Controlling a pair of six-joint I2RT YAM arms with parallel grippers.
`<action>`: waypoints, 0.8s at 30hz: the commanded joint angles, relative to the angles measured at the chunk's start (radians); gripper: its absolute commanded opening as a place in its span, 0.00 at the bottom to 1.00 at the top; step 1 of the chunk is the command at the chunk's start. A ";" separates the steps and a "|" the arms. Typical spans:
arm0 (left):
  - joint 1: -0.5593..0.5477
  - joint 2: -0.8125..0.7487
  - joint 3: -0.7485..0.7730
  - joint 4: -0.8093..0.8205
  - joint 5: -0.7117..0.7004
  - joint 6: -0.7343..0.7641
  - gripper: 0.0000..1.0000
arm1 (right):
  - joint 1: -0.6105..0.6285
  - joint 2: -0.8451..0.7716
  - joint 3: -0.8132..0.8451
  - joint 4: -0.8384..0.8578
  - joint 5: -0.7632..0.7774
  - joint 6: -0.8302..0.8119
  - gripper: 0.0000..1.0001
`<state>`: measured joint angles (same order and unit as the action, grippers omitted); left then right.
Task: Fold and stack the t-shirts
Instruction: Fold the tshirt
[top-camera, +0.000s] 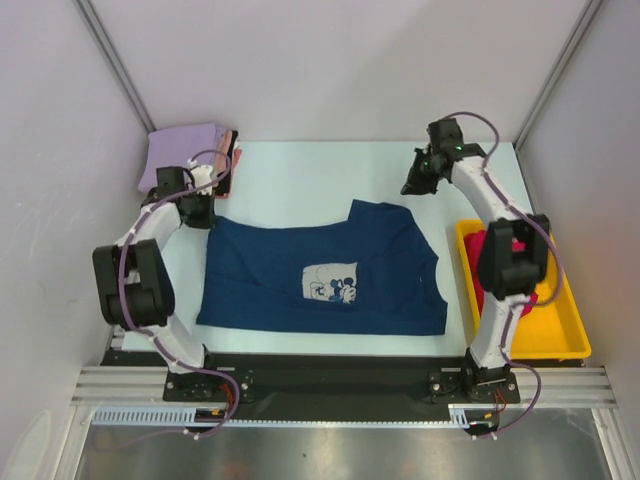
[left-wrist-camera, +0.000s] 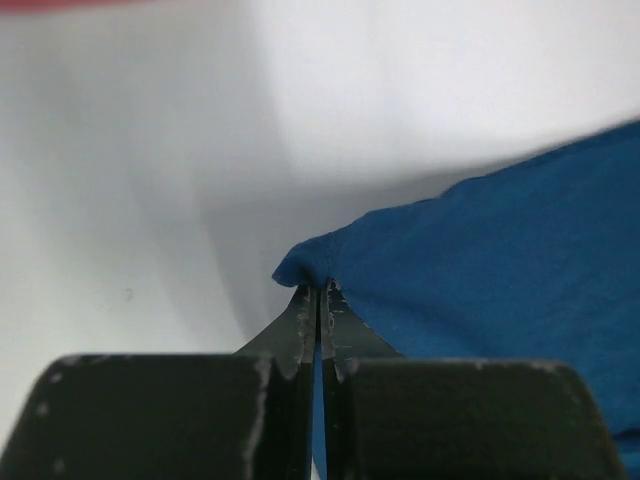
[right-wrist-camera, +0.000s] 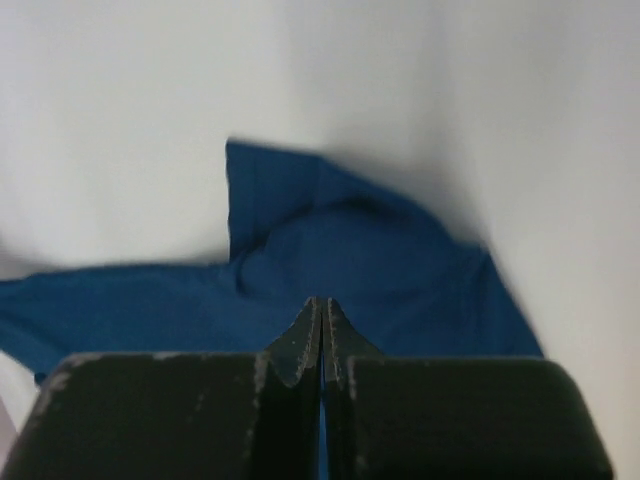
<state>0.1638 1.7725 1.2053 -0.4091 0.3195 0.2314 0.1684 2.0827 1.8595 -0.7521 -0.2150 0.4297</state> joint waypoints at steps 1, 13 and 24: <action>0.002 -0.180 -0.068 0.043 0.030 0.113 0.01 | 0.006 -0.276 -0.220 0.078 0.035 -0.014 0.00; 0.006 -0.223 -0.136 0.038 0.058 0.115 0.00 | 0.135 0.097 0.150 0.056 0.272 -0.442 0.48; 0.006 -0.159 -0.124 0.030 0.032 0.126 0.00 | 0.263 0.384 0.467 -0.029 0.192 -0.758 0.60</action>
<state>0.1646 1.5929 1.0657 -0.3977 0.3428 0.3496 0.4038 2.3985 2.2295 -0.7471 -0.0486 -0.2153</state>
